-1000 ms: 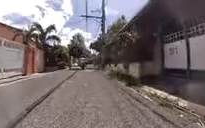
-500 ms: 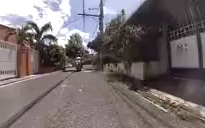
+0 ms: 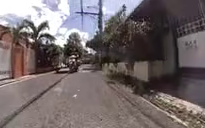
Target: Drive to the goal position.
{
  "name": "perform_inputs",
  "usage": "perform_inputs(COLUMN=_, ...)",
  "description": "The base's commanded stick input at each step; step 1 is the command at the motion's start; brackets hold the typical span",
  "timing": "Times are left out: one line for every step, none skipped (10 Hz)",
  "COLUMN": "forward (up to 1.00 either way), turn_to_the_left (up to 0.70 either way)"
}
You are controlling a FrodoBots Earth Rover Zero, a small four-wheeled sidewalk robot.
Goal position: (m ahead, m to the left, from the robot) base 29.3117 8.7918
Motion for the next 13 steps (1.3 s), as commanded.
perform_inputs(forward=0.85, turn_to_the_left=0.0)
perform_inputs(forward=0.85, turn_to_the_left=0.0)
perform_inputs(forward=0.85, turn_to_the_left=0.18)
perform_inputs(forward=0.85, turn_to_the_left=0.34)
perform_inputs(forward=0.85, turn_to_the_left=0.34)
perform_inputs(forward=0.85, turn_to_the_left=0.34)
perform_inputs(forward=0.85, turn_to_the_left=0.0)
perform_inputs(forward=0.85, turn_to_the_left=0.0)
perform_inputs(forward=0.85, turn_to_the_left=0.0)
perform_inputs(forward=0.85, turn_to_the_left=0.0)
perform_inputs(forward=0.85, turn_to_the_left=0.0)
perform_inputs(forward=0.85, turn_to_the_left=0.0)
perform_inputs(forward=0.85, turn_to_the_left=0.0)
